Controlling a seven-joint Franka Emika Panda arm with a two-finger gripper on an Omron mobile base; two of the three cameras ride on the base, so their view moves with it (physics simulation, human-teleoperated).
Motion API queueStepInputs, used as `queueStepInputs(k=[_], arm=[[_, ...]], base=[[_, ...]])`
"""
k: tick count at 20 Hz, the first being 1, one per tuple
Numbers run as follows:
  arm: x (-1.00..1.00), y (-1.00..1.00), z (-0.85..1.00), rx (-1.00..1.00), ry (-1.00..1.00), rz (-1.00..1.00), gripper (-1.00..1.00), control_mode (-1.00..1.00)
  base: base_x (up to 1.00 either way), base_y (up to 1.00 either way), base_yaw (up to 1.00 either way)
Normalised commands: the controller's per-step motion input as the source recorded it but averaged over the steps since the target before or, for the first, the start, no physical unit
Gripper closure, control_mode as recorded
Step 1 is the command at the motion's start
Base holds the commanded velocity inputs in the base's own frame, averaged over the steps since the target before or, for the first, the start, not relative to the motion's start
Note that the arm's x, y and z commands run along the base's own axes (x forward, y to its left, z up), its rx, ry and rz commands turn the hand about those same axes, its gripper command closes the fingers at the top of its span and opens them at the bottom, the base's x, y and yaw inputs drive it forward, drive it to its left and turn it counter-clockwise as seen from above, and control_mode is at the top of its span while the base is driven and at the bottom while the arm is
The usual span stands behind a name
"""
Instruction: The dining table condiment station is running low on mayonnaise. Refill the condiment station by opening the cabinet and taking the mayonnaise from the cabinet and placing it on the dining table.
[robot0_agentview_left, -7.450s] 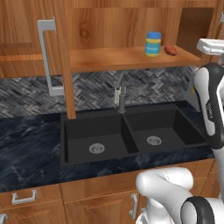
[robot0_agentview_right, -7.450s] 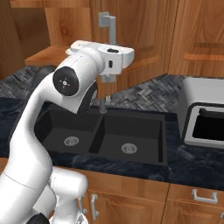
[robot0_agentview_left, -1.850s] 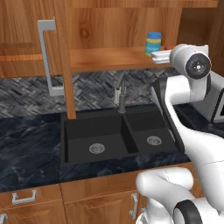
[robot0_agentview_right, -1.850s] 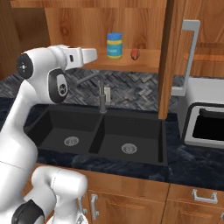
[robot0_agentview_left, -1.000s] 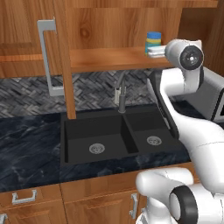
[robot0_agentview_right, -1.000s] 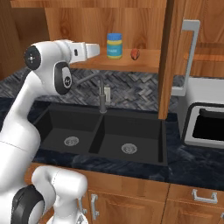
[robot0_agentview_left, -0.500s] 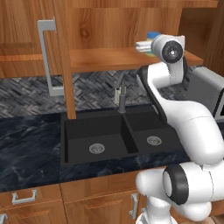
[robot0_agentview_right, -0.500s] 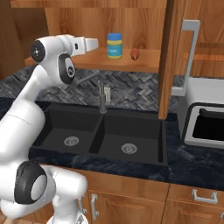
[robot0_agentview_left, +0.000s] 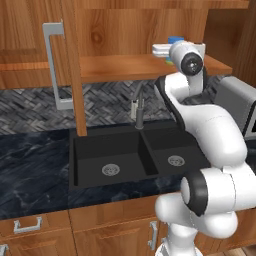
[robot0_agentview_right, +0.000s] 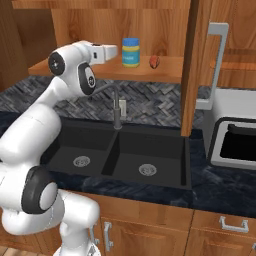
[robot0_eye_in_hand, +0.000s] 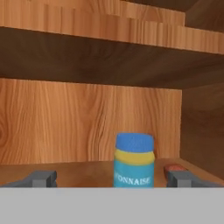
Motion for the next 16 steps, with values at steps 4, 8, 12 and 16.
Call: queueStepInputs(k=[4, 8, 12, 16], arm=[[0.12, -0.21, 0.00, 0.00, 0.00, 0.00, -1.00, -1.00], [0.18, -0.30, 0.00, 0.00, 0.00, 0.00, -1.00, -1.00], [0.38, -0.20, 0.01, 0.01, 0.06, 0.00, -1.00, -1.00], [0.52, -0.13, 0.04, 0.03, 0.11, 0.00, -1.00, -1.00]], base=[[0.00, 0.00, 0.00], [0.00, 0.00, 0.00], [0.00, 0.00, 0.00], [0.00, 0.00, 0.00]])
